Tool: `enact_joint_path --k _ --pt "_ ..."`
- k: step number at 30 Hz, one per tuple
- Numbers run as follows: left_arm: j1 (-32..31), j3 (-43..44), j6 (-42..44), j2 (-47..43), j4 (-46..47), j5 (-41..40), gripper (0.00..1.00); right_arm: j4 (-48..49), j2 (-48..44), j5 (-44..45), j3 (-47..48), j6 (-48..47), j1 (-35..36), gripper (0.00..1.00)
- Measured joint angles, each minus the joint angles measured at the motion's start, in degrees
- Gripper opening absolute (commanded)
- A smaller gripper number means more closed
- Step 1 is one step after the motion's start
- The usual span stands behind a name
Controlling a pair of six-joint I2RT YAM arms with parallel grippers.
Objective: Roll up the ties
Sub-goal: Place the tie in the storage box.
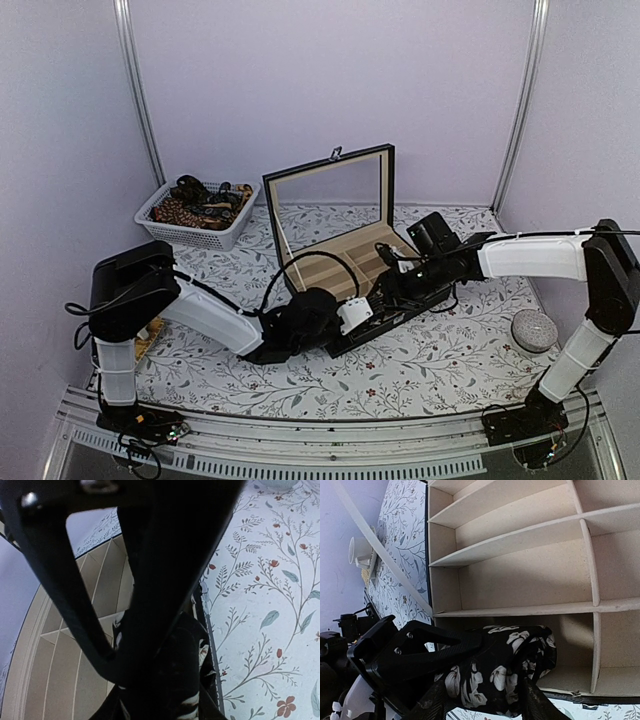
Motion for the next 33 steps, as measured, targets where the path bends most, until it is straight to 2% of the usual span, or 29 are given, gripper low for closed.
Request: enact_joint_path --k 4,7,16,23,27,28,30,31,32,33 --pt "0.3 0.2 -0.7 0.0 -0.7 0.9 0.05 0.4 0.7 0.0 0.0 -0.3 0.0 0.41" --pt "0.6 0.5 -1.4 0.0 -1.5 1.5 0.18 1.3 1.4 -0.3 0.0 -0.3 0.1 0.36" --pt "1.4 0.7 -5.4 -0.3 -3.0 2.9 0.33 4.4 3.7 -1.4 0.0 -0.9 0.2 0.27" --pt "2.1 0.7 -5.9 -1.1 -4.6 4.5 0.4 6.1 5.0 -1.3 0.0 -1.1 0.7 0.27" --pt "2.3 0.7 -5.2 -1.5 -5.6 4.9 0.49 6.4 5.2 -0.9 -0.1 -1.1 1.0 0.26" --pt "2.4 0.7 -4.9 -1.7 -5.8 5.0 0.55 6.4 5.2 -0.8 -0.1 -1.1 1.2 0.26" --pt "2.4 0.7 -4.3 -1.9 -5.8 5.0 0.57 6.4 5.2 -0.3 -0.1 -1.1 1.4 0.26" --pt "2.4 0.7 -4.2 -2.1 -6.2 5.2 0.81 6.3 5.2 -0.1 -0.1 -1.1 1.5 0.26" --pt "2.4 0.7 -4.1 -2.2 -6.3 5.2 0.98 6.2 5.2 0.2 -0.1 -1.1 1.6 0.26" --pt "2.4 0.7 -3.7 -2.3 -6.1 4.9 1.0 6.0 5.2 0.3 -0.1 -1.1 1.8 0.26"
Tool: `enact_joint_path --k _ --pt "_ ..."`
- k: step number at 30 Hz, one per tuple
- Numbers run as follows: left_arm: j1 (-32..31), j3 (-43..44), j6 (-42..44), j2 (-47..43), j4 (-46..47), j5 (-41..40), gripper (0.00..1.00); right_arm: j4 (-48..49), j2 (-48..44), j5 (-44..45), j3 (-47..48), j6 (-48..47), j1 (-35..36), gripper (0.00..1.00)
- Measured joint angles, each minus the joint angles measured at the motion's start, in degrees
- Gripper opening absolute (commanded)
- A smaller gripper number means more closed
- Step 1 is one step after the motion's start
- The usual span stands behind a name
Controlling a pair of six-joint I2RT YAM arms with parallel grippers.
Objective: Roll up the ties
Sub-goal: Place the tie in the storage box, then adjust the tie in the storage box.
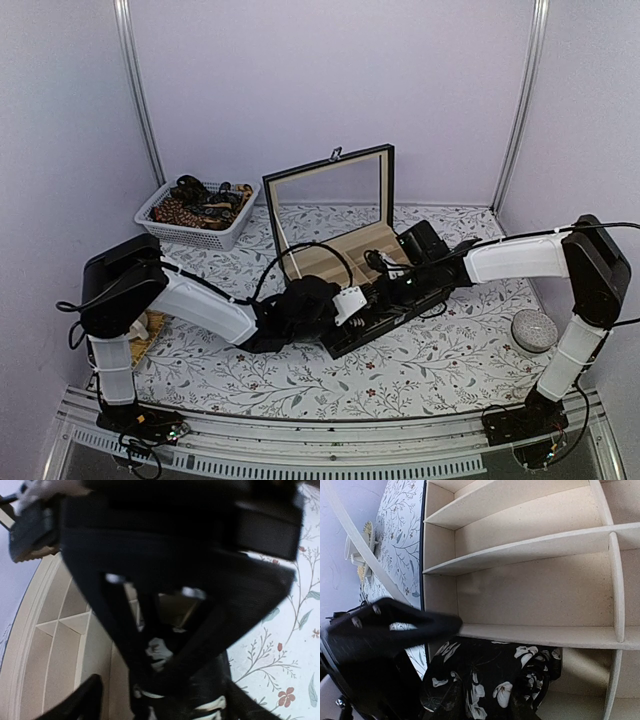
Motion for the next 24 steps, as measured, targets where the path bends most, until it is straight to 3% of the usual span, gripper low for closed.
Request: enact_joint_path --k 11,24 --pt "0.6 -1.2 -0.9 -3.5 -3.7 2.2 1.0 -0.6 0.0 0.3 -0.1 0.0 0.2 0.26" --pt "1.5 -2.3 -8.6 -11.8 -9.2 4.5 0.99 0.0 0.3 1.2 -0.6 0.0 0.6 0.26"
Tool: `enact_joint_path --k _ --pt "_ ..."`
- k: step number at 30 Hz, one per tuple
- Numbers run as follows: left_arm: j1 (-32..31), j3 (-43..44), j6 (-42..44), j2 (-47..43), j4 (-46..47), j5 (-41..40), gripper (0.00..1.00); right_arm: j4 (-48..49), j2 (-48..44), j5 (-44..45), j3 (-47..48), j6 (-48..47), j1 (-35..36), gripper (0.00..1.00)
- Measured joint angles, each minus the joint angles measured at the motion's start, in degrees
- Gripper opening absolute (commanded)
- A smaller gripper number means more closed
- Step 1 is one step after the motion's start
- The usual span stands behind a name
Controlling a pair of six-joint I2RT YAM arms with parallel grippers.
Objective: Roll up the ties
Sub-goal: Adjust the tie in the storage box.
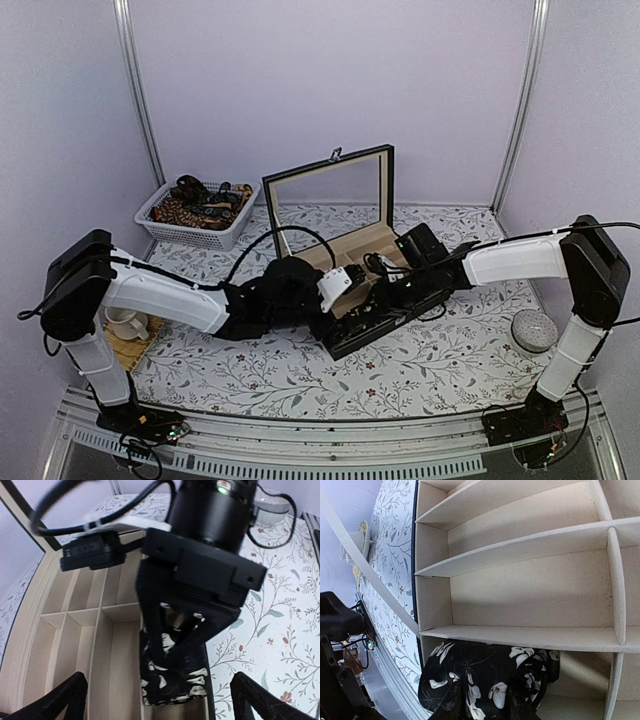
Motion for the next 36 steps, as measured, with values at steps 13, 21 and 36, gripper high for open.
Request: enact_joint_path --k 13,21,36 --pt "4.9 4.7 -7.3 2.8 -10.4 -1.3 0.96 0.8 0.0 2.3 -0.6 0.5 0.9 0.26" --pt "4.7 7.6 -7.7 6.7 -16.0 -1.4 0.95 2.1 0.0 4.3 -1.5 1.9 1.5 0.26" --pt "4.5 9.1 -9.2 6.8 -20.2 -3.9 0.96 -1.8 1.0 10.2 1.6 0.9 3.7 0.48"
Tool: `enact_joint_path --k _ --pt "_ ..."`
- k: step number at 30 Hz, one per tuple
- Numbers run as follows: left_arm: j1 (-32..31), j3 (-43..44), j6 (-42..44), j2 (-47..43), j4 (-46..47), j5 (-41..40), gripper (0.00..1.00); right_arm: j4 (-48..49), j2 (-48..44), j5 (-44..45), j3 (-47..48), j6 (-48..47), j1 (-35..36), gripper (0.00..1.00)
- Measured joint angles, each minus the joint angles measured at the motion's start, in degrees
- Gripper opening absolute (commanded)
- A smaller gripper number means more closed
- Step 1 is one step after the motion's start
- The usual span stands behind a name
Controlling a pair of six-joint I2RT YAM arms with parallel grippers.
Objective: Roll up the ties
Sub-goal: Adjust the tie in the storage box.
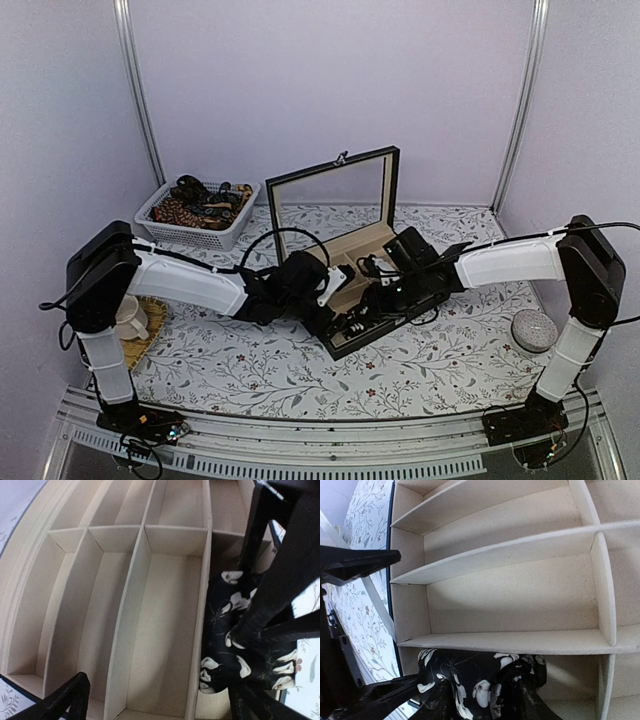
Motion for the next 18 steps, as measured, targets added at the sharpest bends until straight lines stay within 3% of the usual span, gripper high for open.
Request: enact_joint_path --k 7,12,14,18 --pt "0.2 0.0 -0.1 -4.8 0.5 -0.1 0.96 -9.3 0.0 3.8 7.4 -2.2 0.6 0.58" --pt "0.4 0.0 -0.3 -5.6 0.6 -0.1 0.97 -12.2 -0.1 5.0 10.6 -3.4 0.6 0.6" --pt "0.4 0.0 -0.6 -5.7 0.5 -0.2 0.97 -13.4 -0.2 5.2 11.0 -3.8 0.6 0.55" --pt "0.6 0.0 -1.0 -6.3 -0.4 -1.0 0.98 -15.0 -1.1 4.9 11.6 -4.8 0.6 0.37"
